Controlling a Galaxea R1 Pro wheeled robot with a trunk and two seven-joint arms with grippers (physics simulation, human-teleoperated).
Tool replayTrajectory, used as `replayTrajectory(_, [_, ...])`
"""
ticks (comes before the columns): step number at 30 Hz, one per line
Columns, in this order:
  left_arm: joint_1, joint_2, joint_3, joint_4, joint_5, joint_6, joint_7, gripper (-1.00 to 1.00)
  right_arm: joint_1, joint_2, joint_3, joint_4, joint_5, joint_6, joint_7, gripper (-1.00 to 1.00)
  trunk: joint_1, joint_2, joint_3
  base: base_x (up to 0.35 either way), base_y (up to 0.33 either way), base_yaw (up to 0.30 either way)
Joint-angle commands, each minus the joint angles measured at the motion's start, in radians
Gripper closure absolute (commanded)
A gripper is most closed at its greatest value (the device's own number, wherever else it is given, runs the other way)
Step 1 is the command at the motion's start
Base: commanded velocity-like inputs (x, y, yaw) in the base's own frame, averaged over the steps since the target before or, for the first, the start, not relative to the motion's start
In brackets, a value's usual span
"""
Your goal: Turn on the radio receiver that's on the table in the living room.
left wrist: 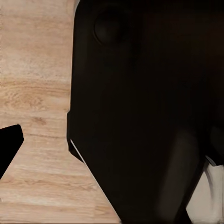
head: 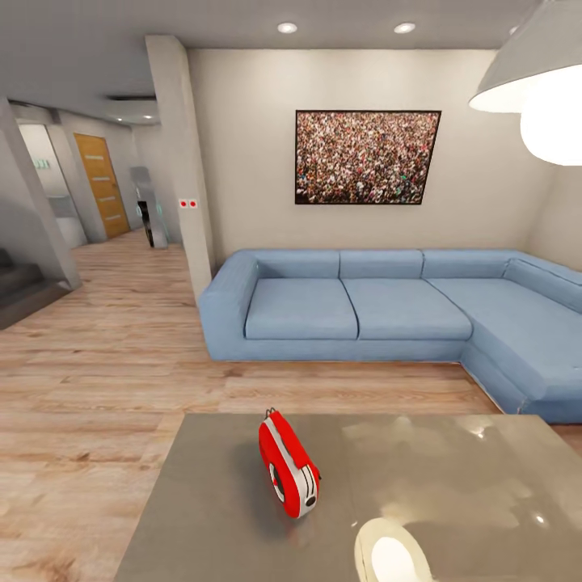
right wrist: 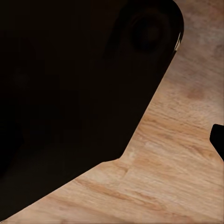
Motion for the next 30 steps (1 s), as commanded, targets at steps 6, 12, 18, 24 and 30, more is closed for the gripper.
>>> replayTrajectory(6, [0.000, 0.000, 0.000, 0.000, 0.000, 0.000, 0.000, -1.00, 0.000, 0.000, 0.001, 0.000, 0.000, -0.003, -0.001, -1.00, -0.023, 0.042, 0.011, 0.000, 0.000, 0.000])
replayTrajectory(12, [0.000, 0.000, 0.000, 0.000, 0.000, 0.000, 0.000, -1.00, 0.000, 0.001, 0.001, 0.000, 0.000, -0.004, -0.001, -1.00, -0.046, 0.084, 0.020, 0.000, 0.000, 0.000])
replayTrajectory(18, [0.000, 0.000, 0.000, 0.000, 0.000, 0.000, 0.000, -1.00, 0.000, 0.001, 0.001, 0.000, 0.000, -0.004, -0.001, -1.00, -0.069, 0.126, 0.029, 0.000, 0.000, 0.000])
replayTrajectory(24, [0.000, -0.002, 0.000, 0.000, 0.000, 0.000, 0.000, -1.00, 0.000, 0.001, 0.001, 0.000, 0.000, -0.004, -0.001, -1.00, -0.092, 0.168, 0.038, 0.000, 0.000, 0.000])
replayTrajectory(30, [0.000, -0.001, 0.000, 0.000, 0.000, 0.000, 0.000, -1.00, 0.000, 0.001, 0.001, 0.000, 0.001, -0.004, -0.001, -1.00, -0.115, 0.210, 0.047, 0.000, 0.000, 0.000])
